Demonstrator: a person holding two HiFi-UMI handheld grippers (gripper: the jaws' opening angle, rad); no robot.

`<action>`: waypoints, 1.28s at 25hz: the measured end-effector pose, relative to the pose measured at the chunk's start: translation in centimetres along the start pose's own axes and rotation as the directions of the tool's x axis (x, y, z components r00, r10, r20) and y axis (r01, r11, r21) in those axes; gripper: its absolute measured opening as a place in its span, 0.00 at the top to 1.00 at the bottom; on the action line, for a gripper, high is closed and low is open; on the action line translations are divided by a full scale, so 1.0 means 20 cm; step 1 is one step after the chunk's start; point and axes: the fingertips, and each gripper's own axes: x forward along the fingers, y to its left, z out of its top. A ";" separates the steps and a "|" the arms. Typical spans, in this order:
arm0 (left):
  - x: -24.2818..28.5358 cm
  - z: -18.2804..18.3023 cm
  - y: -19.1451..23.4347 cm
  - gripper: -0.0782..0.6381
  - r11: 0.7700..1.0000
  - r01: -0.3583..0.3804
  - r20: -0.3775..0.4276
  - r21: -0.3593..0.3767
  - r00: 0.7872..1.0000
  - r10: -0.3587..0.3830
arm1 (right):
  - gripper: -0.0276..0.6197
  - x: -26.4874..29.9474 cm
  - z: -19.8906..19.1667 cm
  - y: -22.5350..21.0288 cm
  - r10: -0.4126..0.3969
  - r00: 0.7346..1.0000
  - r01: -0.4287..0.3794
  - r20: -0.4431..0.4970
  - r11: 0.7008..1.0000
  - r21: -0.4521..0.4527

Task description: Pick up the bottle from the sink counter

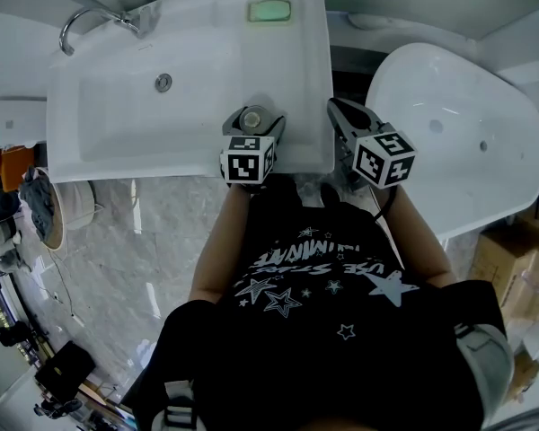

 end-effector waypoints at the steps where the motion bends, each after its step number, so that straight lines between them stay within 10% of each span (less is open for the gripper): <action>1: 0.00 0.00 0.00 0.38 1.000 0.001 0.000 0.004 1.000 -0.001 | 0.95 0.00 0.00 0.00 0.000 1.000 0.000 0.000 1.000 0.000; 11: -0.04 0.02 -0.01 0.39 0.990 -0.006 0.000 0.141 1.000 0.006 | 0.95 -0.02 0.02 0.02 0.002 1.000 -0.002 0.006 1.000 -0.009; 32: -0.42 0.14 -0.25 0.39 0.998 -0.068 0.140 0.006 0.988 0.066 | 0.95 -0.29 0.09 0.07 0.115 0.993 -0.113 0.025 0.992 -0.059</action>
